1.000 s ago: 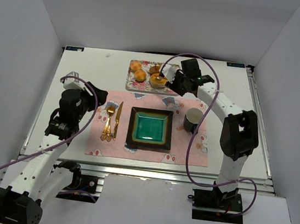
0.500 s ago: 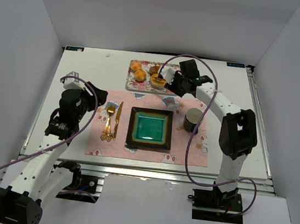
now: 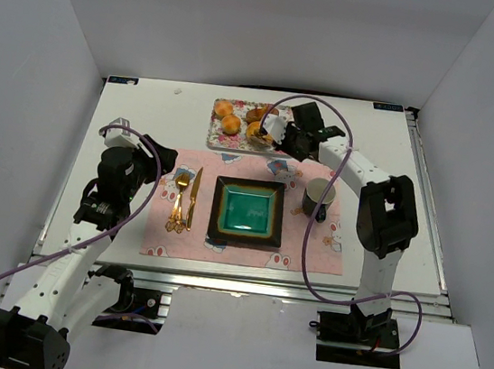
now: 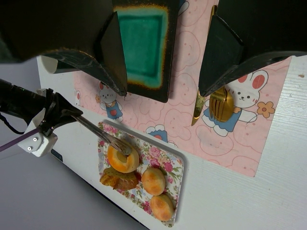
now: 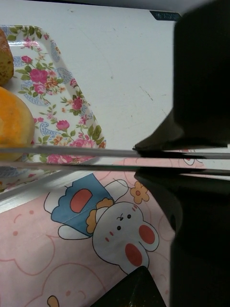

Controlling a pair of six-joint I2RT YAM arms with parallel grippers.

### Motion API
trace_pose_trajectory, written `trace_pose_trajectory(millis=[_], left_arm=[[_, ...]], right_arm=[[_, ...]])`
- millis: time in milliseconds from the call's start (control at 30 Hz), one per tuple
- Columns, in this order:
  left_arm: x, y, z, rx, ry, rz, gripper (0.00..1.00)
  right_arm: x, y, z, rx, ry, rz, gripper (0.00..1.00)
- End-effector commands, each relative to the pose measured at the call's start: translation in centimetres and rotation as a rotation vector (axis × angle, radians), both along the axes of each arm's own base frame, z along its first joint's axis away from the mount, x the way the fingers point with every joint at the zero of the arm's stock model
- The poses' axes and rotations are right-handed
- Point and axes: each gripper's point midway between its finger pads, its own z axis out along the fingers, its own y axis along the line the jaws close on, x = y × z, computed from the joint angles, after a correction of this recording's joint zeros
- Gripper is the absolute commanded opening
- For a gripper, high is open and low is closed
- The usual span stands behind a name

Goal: Place the bread

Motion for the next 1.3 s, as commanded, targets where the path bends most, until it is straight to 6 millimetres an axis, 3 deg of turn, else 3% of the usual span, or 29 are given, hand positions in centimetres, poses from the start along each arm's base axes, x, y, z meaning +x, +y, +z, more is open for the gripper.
trace_pose_trajectory(millis=[0,100,200,233,367,400,500,533,600,733,967,1267], left_arm=[[-0.1,0.2,0.5,-0.004,-0.024,0.011,0.71],[-0.2,0.3,0.5,-0.004,-0.024,0.013,0.71],[-0.1,0.3,0.9,-0.004,-0.034,0.017,0.71],[-0.1,0.3,1.0,-0.004,-0.035,0.017,0.71],[0.0,0.3,1.3,-0.003,-0.045,0.016,0.71],[0.0,0.3,1.3,-0.002,-0.042,0.013,0.71],[0.1,0.2,1.5,-0.004,-0.049,0.011,0.71],[0.1,0.2,1.4,-0.004,-0.048,0.01,0.71],[0.2,0.1,1.3,-0.004,-0.046,0.008,0.71],[0.3,0.0,1.2,-0.007,-0.046,0.003,0.71],[0.2,0.0,0.9,-0.005,-0.04,0.0,0.71],[-0.3,0.4,1.1,-0.012,-0.045,0.019,0.71]], right_arm=[[0.7,0.9,2.8,0.036,-0.057,0.007,0.19],[0.5,1.2,4.2,0.068,-0.083,0.02,0.07],[-0.9,1.5,7.0,0.135,-0.083,0.032,0.01],[-1.7,1.5,9.0,0.173,-0.103,0.036,0.0],[-6.5,2.0,11.5,0.27,-0.042,0.134,0.0],[-8.0,1.7,10.6,0.268,0.002,0.155,0.0],[-13.5,1.1,11.7,0.306,0.06,0.255,0.0],[-15.5,0.7,9.7,0.291,0.12,0.269,0.0],[-18.8,0.2,8.3,0.289,0.168,0.307,0.01],[-21.4,-1.0,5.9,0.259,0.221,0.274,0.03],[-21.1,-2.1,3.5,0.21,0.225,0.202,0.07],[-22.5,-2.5,2.1,0.18,0.266,0.247,0.41]])
